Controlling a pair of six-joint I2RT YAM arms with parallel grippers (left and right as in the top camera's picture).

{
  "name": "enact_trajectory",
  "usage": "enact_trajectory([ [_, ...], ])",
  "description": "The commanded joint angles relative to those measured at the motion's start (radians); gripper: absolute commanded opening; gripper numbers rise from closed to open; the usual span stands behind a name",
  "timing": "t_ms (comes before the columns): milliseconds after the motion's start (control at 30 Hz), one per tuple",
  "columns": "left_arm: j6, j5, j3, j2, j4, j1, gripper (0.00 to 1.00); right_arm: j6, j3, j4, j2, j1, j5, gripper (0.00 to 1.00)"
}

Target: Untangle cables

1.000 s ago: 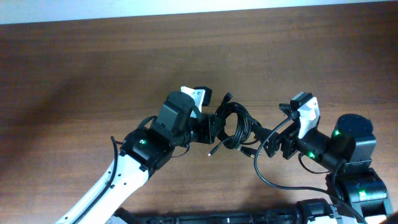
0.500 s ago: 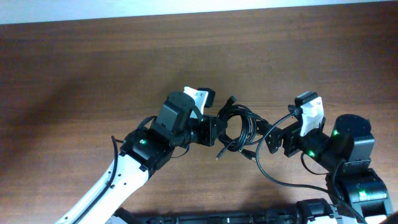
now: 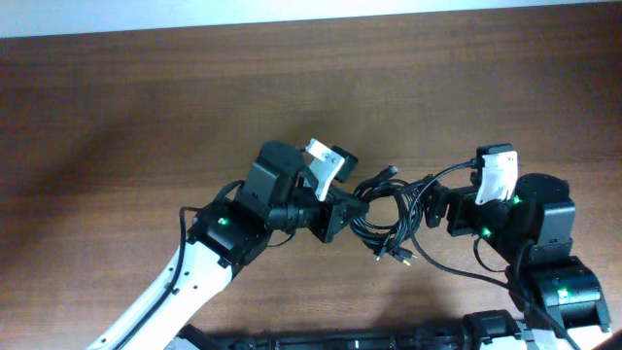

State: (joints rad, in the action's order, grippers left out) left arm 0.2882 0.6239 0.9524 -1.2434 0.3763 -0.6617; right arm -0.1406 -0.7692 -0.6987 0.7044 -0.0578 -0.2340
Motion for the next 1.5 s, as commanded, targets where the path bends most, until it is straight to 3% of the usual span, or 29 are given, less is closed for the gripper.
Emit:
enact_trajectory([
  [0,-0.142,0.134,0.019,0.024,0.009,-0.01,0.0,-0.034,-0.018,0.001,0.005,0.007,0.105,0.98],
  [333,-0.333,0.233,0.019,0.024,0.09,-0.01,0.0,-0.034,-0.018,0.0,0.005,0.007,0.115,0.98],
  [700,-0.445,0.369,0.019,0.024,0.133,-0.01,0.0,-0.045,-0.018,-0.001,0.005,0.007,0.155,0.98],
  [900,-0.462,0.274,0.019,0.024,0.156,-0.01,0.0,-0.053,-0.018,-0.008,0.005,0.007,0.163,0.98],
  [1000,-0.397,0.164,0.019,0.024,0.144,-0.007,0.0,-0.052,-0.018,-0.008,0.005,0.007,0.132,0.99],
  [1167,-0.107,-0.07,0.019,0.024,0.099,0.061,0.0,-0.027,-0.019,0.008,0.005,0.007,0.051,0.98],
  [1267,-0.011,-0.054,0.019,0.024,0.095,0.138,0.0,0.126,-0.019,0.027,0.005,0.007,-0.107,0.98],
  [1467,-0.087,0.232,0.019,0.024,0.069,0.241,0.0,0.153,-0.019,0.027,0.005,0.007,-0.124,0.98],
])
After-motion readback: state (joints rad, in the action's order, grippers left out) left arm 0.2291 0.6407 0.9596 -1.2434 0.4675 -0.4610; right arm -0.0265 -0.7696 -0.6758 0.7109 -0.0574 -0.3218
